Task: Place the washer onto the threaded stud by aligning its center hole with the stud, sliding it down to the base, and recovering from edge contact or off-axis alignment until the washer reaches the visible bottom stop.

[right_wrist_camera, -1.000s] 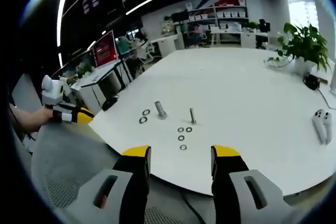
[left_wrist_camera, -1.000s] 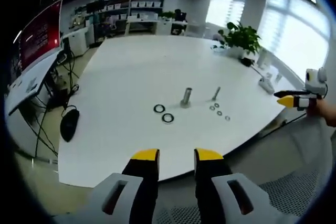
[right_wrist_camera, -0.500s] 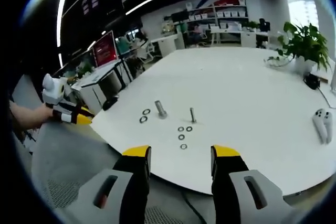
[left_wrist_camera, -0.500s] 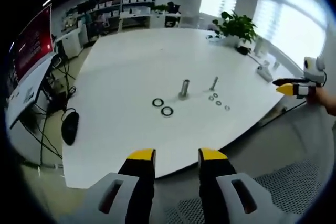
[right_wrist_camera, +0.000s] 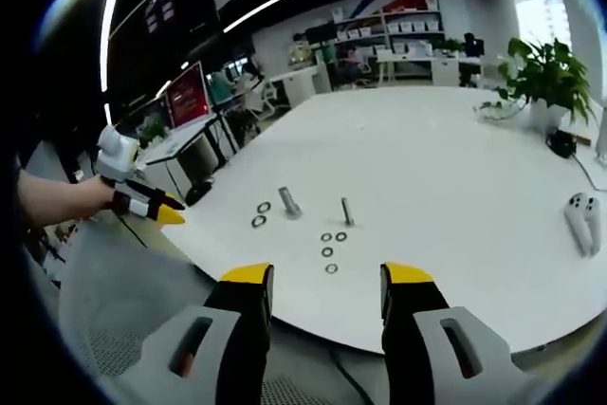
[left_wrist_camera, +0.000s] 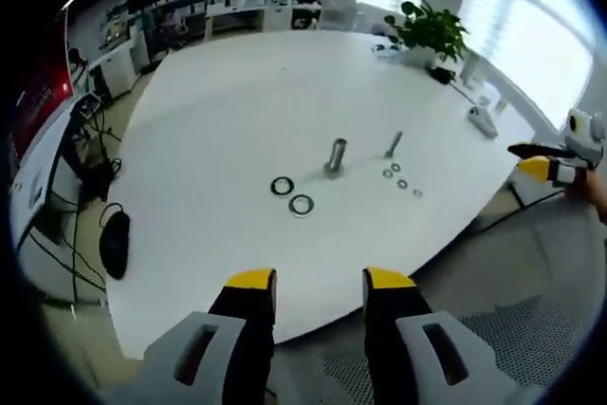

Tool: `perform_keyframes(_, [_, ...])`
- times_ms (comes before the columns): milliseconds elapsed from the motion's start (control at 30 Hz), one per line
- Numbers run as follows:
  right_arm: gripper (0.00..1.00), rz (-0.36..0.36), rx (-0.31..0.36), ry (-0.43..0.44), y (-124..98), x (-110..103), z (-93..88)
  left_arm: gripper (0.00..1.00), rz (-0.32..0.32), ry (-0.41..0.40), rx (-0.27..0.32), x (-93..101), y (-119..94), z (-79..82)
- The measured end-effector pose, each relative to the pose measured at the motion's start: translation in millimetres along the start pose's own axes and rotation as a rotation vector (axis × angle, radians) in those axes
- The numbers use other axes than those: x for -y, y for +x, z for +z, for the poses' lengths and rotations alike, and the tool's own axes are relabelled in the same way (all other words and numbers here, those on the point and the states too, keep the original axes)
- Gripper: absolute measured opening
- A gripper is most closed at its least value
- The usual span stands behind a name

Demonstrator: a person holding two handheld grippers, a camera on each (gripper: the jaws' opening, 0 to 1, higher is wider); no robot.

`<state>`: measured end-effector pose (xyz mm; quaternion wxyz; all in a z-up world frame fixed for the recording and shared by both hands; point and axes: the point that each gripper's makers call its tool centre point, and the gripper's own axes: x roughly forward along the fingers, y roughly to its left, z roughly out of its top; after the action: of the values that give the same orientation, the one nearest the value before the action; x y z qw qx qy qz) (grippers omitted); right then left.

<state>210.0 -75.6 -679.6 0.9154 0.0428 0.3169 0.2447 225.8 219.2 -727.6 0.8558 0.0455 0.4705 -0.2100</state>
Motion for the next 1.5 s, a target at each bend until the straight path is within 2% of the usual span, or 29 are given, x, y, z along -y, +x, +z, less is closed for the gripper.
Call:
perform_keyframes(200, [0.48,-0.003,0.007,0.01,-1,1,0.6,0.32,-0.005,0.038,-0.023,0.4,34,16.4])
perform_keyframes(267, [0.48,-0.003,0.003,0.01,0,1,0.0,0.32,-0.005,0.048,-0.068,0.1,47,15.1])
perform_keyframes(433, [0.48,-0.002,0.008,0.011,-1,1,0.5,0.32,0.01,0.109,-0.102,-1.8,70,20.5])
perform_keyframes(667, [0.48,-0.01,0.016,0.018,-1,3,1.6,0.32,-0.003,0.076,-0.179,-6.0,100,19.1])
perform_keyframes(1067, [0.47,-0.009,0.017,0.02,-1,3,1.2,0.31,0.033,0.086,-0.28,-23.7,130,8.0])
perform_keyframes(1233, [0.47,-0.006,0.014,0.018,-1,3,0.8,0.31,0.041,0.072,-0.28,-25.0,138,10.6])
perform_keyframes(1333, [0.47,-0.007,0.013,0.017,-1,3,0.5,0.29,0.055,0.113,-0.277,-27.2,142,16.0])
perform_keyframes(1500, [0.47,-0.008,0.013,0.016,0,3,0.7,0.29,0.053,0.113,-0.259,-26.2,146,23.3])
